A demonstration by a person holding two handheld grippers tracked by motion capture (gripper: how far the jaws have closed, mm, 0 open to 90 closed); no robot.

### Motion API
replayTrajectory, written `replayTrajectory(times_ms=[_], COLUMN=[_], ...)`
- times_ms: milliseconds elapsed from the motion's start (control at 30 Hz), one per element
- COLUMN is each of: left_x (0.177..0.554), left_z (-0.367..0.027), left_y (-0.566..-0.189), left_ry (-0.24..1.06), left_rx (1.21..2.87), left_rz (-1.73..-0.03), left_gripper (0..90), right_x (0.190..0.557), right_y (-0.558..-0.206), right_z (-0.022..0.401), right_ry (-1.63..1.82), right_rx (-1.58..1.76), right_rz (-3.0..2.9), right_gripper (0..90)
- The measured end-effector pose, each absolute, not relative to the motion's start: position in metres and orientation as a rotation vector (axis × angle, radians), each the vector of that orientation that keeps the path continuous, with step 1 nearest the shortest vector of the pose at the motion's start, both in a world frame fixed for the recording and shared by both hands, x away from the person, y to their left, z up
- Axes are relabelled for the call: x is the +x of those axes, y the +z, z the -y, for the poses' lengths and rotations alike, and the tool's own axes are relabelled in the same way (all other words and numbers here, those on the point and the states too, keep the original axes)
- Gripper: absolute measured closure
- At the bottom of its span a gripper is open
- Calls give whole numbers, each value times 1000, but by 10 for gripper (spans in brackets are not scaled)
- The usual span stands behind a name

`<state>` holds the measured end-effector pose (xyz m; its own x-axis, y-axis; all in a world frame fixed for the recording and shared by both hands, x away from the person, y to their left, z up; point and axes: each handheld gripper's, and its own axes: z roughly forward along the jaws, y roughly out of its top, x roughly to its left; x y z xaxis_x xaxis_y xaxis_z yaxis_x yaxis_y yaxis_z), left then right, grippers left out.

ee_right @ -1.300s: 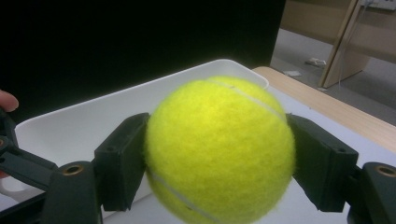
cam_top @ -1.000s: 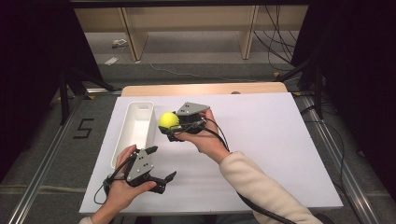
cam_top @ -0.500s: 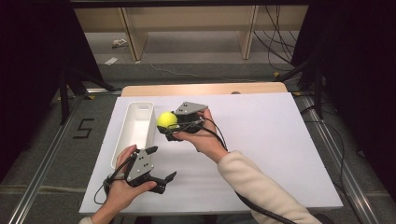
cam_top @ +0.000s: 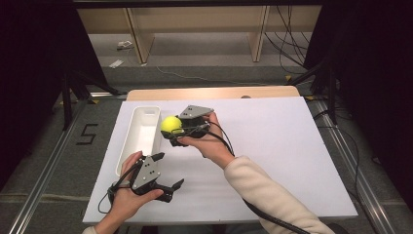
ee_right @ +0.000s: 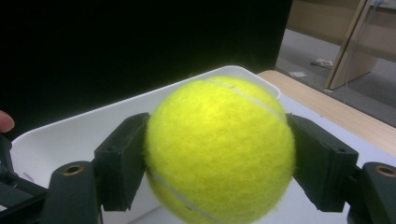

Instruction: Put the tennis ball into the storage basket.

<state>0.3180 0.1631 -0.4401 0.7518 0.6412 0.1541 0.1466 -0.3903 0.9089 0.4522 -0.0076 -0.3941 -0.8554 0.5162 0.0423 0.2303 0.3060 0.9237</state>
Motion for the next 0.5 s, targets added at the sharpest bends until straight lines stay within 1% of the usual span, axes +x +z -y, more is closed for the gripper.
replayTrajectory(times_ms=[500], left_x=[318], left_z=[-163], left_y=[-440], left_ry=[610], left_rx=[1931], left_rz=[-594], left_gripper=[0], right_x=[455], right_y=[-391], right_z=[0], right_ry=[1570], right_rx=[668], right_rz=[-2324], right_gripper=[266])
